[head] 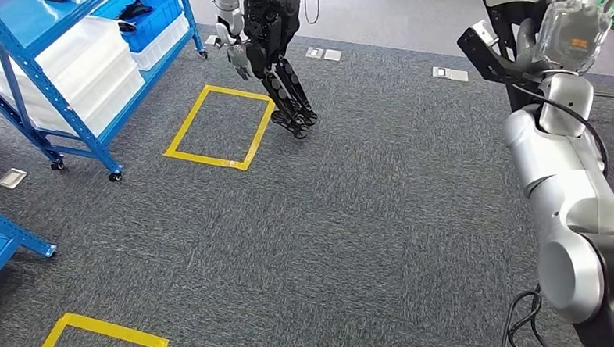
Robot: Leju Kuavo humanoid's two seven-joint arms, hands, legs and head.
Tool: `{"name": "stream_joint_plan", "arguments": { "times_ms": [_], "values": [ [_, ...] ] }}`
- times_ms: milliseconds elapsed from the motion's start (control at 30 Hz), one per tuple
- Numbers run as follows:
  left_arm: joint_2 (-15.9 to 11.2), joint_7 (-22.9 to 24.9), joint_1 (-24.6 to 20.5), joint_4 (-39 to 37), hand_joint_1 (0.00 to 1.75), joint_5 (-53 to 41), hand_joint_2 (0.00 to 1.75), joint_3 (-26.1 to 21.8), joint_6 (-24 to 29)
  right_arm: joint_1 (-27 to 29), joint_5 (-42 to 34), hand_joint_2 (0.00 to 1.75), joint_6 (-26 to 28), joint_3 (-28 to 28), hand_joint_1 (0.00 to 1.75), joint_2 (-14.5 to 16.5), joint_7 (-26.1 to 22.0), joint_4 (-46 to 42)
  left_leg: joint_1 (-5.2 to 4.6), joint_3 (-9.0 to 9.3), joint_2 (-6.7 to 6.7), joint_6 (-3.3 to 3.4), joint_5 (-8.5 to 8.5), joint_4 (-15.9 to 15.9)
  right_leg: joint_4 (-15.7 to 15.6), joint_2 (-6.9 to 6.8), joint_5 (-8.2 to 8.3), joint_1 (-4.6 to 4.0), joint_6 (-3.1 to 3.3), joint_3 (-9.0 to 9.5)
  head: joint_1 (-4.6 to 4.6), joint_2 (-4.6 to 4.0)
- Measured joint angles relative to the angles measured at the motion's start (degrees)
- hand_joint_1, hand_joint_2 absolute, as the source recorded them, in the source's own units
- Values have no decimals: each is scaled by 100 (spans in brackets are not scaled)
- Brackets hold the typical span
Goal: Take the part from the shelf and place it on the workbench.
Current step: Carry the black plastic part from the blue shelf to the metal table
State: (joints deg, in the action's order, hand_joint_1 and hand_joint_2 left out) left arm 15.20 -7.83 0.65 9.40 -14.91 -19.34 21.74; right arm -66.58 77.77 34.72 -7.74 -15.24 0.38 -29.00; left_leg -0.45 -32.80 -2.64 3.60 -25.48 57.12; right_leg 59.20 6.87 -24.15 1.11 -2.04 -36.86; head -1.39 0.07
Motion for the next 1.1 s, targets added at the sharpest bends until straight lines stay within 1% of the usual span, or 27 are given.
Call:
{"name": "stream_joint_plan", "arguments": {
  "times_ms": [67, 100, 133, 167, 200, 233, 267, 300, 333, 367, 433, 467, 500, 567, 633, 667, 700, 733, 800, 867, 900, 933, 967, 1000, 1033, 1067, 1100],
  "values": [
    [5, -7, 7, 0, 0, 4, 175, 0, 5, -84, 24, 175, -13, 0, 175, -78, 45, 79, -15, 7, 147, 38, 27, -42, 623, -394, -277, -29, 27, -319, 49, 0],
    [5, -11, 14, 0, 0, 9, 175, -1, 9, -114, 39, 175, -20, -1, 175, -97, 66, 120, -27, 2, 231, 47, 26, -43, 1036, -526, -430, -29, 32, -514, 73, 0],
    [5, -18, 20, 0, 0, 18, 175, -2, 16, -128, 62, 175, -28, -2, 175, -115, 86, 162, -37, -1, 319, 50, 21, -42, 1361, -591, -529, -18, 20, -668, 79, 0],
    [5, -27, 25, 0, 0, 27, 175, -3, 25, -128, 89, 175, -39, -4, 175, -136, 104, 204, -41, -3, 403, 52, 15, -41, 1504, -627, -554, -2, -10, -732, 78, 0],
    [5, -37, 29, 0, 0, 33, 175, -5, 33, -130, 115, 175, -51, -7, 175, -163, 126, 244, -41, -3, 480, 49, 8, -40, 1396, -659, -492, 15, -57, -668, 81, 0],
    [5, -45, 31, 0, 0, 39, 175, -7, 40, -141, 138, 175, -66, -9, 175, -192, 150, 276, -41, 0, 551, 41, 0, -39, 1057, -719, -363, 31, -111, -482, 81, 0],
    [5, -51, 34, 0, 0, 42, 175, -9, 46, -163, 156, 175, -85, -10, 175, -220, 178, 301, -49, 5, 615, 26, -11, -35, 601, -853, -227, 40, -155, -236, 85, 0],
    [4, -56, 36, 0, 0, 46, 175, -10, 50, -197, 175, 175, -111, -15, 175, -239, 204, 321, -70, 3, 675, 3, -29, -24, 202, -967, -113, 28, -169, -10, 88, 0],
    [1, -61, 40, 0, 0, 52, 175, -10, 53, -234, 193, 175, -147, -21, 175, -259, 233, 341, -91, 4, 734, -21, -48, -14, -69, -1040, -43, 14, -152, 141, 79, 0],
    [-3, -66, 43, 0, 0, 63, 175, -11, 56, -266, 212, 175, -191, -30, 175, -279, 260, 362, -112, 7, 790, -43, -64, -4, -190, -1066, -19, -4, -118, 205, 66, 0],
    [-10, -78, 49, 0, 0, 84, 175, -12, 57, -313, 245, 175, -277, -48, 175, -347, 296, 405, -118, 10, 887, -81, -92, 7, -201, -924, 4, -4, -39, 196, 40, 0],
    [-12, -85, 49, 0, 0, 92, 175, -13, 58, -339, 258, 175, -306, -57, 175, -377, 304, 424, -106, -2, 830, -111, -130, 45, -205, -864, 15, 11, -11, 191, 32, 0],
    [-13, -97, 49, 0, 0, 93, 175, -14, 57, -371, 266, 175, -323, -63, 175, -403, 314, 439, -91, -55, 705, -145, -217, 161, -210, -808, 25, 31, 24, 188, 24, 0],
    [-13, -118, 47, -2, 0, 94, 175, -15, 54, -436, 275, 175, -336, -80, 175, -410, 328, 466, -59, -325, 377, -207, -559, 766, -216, -689, 37, 51, 84, 186, -5, 0],
    [-10, -131, 47, -7, 0, 95, 175, -15, 52, -466, 281, 175, -339, -97, 175, -398, 335, 498, -47, -696, 256, -226, -879, 1556, -215, -541, 40, 37, 111, 185, -18, 0],
    [-10, -139, 47, -9, 0, 96, 175, -15, 51, -469, 287, 175, -340, -104, 175, -392, 336, 515, -46, -800, 245, -221, -903, 1750, -214, -458, 41, 29, 112, 186, -19, 0],
    [-10, -151, 49, -11, 0, 101, 175, -15, 49, -470, 296, 175, -340, -106, 175, -391, 337, 528, -45, -797, 234, -208, -809, 1710, -212, -374, 42, 22, 112, 190, -18, 0],
    [-10, -171, 52, -13, 0, 108, 175, -15, 46, -475, 308, 175, -339, -107, 175, -391, 338, 538, -41, -679, 195, -192, -620, 1438, -207, -291, 43, 20, 111, 194, -19, 0],
    [-9, -230, 56, -21, 0, 135, 175, -15, 30, -503, 341, 175, -335, -107, 175, -392, 340, 544, -11, -289, -77, -161, -227, 619, -189, -141, 46, 14, 102, 189, -18, 0],
    [-3, -302, 55, -36, 0, 163, 175, -15, 12, -549, 386, 175, -332, -116, 175, -386, 342, 544, 9, -66, -303, -147, -101, 157, -173, -10, 64, 15, 66, 150, -3, 0],
    [-1, -334, 56, -43, 0, 175, 175, -16, 4, -568, 416, 175, -331, -125, 175, -384, 346, 544, -1, -34, -306, -137, -120, 114, -177, 61, 82, 23, 35, 126, 0, 0],
    [2, -364, 58, -48, 0, 184, 175, -18, -2, -579, 451, 175, -332, -137, 175, -386, 356, 544, -16, -19, -231, -115, -110, 92, -187, 136, 104, 42, 1, 103, 5, 0],
    [4, -388, 58, -51, 0, 192, 175, -20, -8, -585, 491, 175, -334, -149, 175, -393, 371, 545, -21, -1, -154, -77, -87, 65, -174, 132, 110, 57, -22, 64, 1, 0],
    [6, -406, 58, -53, 0, 200, 175, -24, -11, -597, 527, 175, -340, -160, 175, -406, 390, 545, -23, 17, -79, -38, -63, 36, -95, 12, 69, 47, -27, 1, 11, 0],
    [8, -420, 60, -55, 0, 206, 175, -30, -12, -620, 556, 175, -350, -174, 175, -413, 415, 546, -19, 21, 1, -2, -39, 7, 95, -168, -24, 31, -18, -105, 34, 0],
    [10, -426, 62, -57, 0, 212, 175, -36, -12, -645, 586, 175, -366, -195, 175, -409, 439, 546, -20, 21, 82, 22, -26, -8, 412, -382, -170, 18, 3, -263, 51, 0],
    [10, -430, 68, -60, 0, 217, 175, -42, -11, -668, 614, 175, -383, -219, 175, -399, 461, 547, -31, 16, 162, 33, -27, -11, 800, -537, -332, 4, 17, -440, 71, 0]
  ]
}}
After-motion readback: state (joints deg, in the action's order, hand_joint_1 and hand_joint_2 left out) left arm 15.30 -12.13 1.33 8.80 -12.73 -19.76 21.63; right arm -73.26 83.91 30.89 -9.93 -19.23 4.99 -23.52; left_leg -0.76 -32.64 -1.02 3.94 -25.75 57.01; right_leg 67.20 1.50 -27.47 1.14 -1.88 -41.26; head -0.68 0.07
